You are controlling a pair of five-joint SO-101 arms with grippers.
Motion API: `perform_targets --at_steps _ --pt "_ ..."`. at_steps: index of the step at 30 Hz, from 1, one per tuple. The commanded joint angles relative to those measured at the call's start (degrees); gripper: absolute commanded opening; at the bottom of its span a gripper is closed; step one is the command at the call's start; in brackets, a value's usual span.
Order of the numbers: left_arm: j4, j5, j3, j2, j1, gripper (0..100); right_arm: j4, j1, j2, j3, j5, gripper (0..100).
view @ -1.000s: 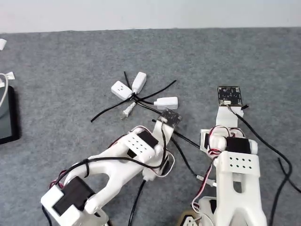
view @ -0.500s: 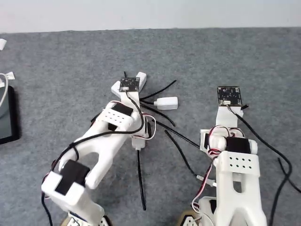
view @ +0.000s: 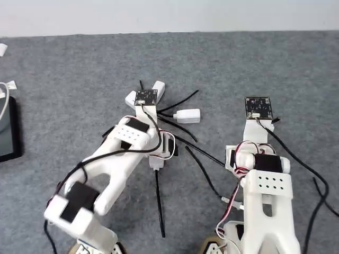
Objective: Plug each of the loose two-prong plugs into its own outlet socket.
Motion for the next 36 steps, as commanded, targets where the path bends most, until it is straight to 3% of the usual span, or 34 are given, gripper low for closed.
perform_targets --at_steps 1,10,17,21,28,36 --pt "-0.97 -1.49 4.09 -13.27 0.09 24 -0.4 -0.04 0.04 -0.18 -0.09 0.8" --pt "2.29 -14.51 24.22 -47.3 1.14 24 -0.4 -0.92 0.04 -0.09 -0.09 0.8" --pt "5.54 -15.65 39.6 -69.98 -13.8 24 0.13 -5.67 -0.13 -1.76 -0.09 0.8" --pt "5.27 -19.96 47.16 -74.73 -15.82 23 0.4 -8.31 0.04 -5.45 0.0 0.8" --pt "5.1 -24.26 49.19 -75.52 -16.26 2 1.01 -18.15 0.04 -12.57 -0.26 0.8" --pt "3.6 -24.0 49.98 -75.43 -16.26 2 5.14 -33.45 1.27 -19.69 0.18 0.8"
